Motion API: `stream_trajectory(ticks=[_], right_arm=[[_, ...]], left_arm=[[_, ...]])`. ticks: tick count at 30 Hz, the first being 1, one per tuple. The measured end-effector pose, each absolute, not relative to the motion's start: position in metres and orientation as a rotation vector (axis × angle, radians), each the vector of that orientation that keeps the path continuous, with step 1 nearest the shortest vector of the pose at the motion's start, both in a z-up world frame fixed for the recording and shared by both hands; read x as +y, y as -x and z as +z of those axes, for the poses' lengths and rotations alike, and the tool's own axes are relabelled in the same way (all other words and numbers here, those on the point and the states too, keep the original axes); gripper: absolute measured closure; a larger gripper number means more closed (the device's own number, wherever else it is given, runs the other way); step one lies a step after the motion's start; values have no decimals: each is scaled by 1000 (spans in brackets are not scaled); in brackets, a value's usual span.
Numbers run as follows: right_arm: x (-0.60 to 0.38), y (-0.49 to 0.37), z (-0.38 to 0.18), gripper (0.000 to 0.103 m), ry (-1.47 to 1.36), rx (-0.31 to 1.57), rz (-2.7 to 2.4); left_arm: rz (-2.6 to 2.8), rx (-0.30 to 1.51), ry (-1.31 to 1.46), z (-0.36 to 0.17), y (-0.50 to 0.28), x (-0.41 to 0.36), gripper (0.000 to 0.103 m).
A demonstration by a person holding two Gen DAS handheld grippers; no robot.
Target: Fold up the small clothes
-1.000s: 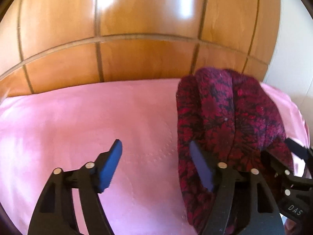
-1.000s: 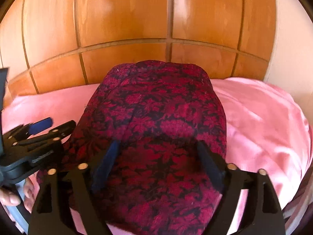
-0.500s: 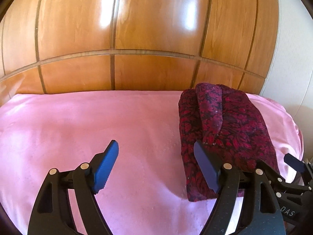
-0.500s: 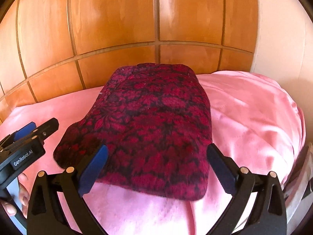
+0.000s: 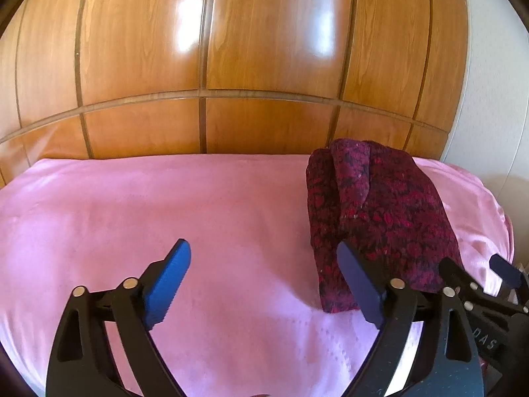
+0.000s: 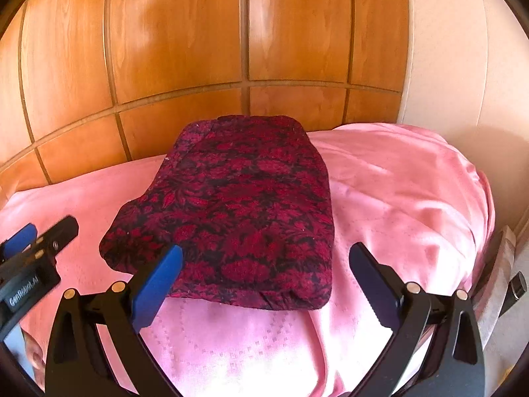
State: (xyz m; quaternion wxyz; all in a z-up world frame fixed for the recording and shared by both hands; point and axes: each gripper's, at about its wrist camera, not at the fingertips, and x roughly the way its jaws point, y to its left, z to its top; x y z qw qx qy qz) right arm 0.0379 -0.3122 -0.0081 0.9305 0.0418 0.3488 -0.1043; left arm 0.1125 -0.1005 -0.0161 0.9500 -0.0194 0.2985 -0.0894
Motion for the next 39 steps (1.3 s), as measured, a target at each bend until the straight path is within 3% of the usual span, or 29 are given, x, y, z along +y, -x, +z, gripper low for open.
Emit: stream_trajectory(ticks=[12, 39], right_arm=[[-302, -31, -6, 2, -105, 712, -194], [-300, -32, -16, 2, -124, 738, -198]], left_arm=[[-135, 600, 42, -20, -96, -91, 4], [-113, 596, 7, -21, -96, -94, 4]])
